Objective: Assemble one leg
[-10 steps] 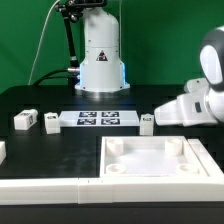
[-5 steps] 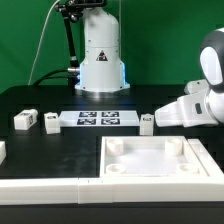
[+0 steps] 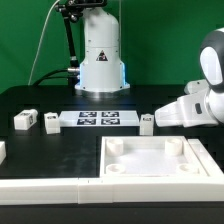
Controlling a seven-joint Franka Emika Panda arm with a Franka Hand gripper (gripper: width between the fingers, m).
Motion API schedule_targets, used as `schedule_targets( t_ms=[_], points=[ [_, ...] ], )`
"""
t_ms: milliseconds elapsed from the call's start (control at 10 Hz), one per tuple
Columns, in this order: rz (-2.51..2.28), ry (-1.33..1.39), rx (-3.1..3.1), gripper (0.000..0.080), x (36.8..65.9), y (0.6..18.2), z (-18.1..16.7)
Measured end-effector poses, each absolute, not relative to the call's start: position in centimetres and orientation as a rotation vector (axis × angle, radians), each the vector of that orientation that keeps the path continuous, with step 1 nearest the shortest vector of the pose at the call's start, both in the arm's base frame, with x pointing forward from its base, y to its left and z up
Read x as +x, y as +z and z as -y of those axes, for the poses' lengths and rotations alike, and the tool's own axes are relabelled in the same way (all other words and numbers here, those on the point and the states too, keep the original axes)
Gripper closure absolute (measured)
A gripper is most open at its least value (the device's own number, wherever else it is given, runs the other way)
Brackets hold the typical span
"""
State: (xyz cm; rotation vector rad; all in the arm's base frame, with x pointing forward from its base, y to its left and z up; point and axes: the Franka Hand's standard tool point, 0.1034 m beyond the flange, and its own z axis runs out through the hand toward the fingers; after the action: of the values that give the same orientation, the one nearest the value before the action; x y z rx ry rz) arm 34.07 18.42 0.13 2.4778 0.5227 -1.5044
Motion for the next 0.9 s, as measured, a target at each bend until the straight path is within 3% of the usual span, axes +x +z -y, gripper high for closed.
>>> schedule_targets(
  t_ms=[100,500,600,900],
  points=[
    [-0.539,-1.511,2.480,0.0509,34.3,0.4,-18.4],
    [-0.489,-1.553,2.479,0.0509,36.2,8.0,-17.4],
    [-0.487,-1.546,2.479,0.0509,36.4,9.1,-17.3],
    [-0.489,-1.476,2.527,0.0508,36.6,9.6,-17.2]
  ],
)
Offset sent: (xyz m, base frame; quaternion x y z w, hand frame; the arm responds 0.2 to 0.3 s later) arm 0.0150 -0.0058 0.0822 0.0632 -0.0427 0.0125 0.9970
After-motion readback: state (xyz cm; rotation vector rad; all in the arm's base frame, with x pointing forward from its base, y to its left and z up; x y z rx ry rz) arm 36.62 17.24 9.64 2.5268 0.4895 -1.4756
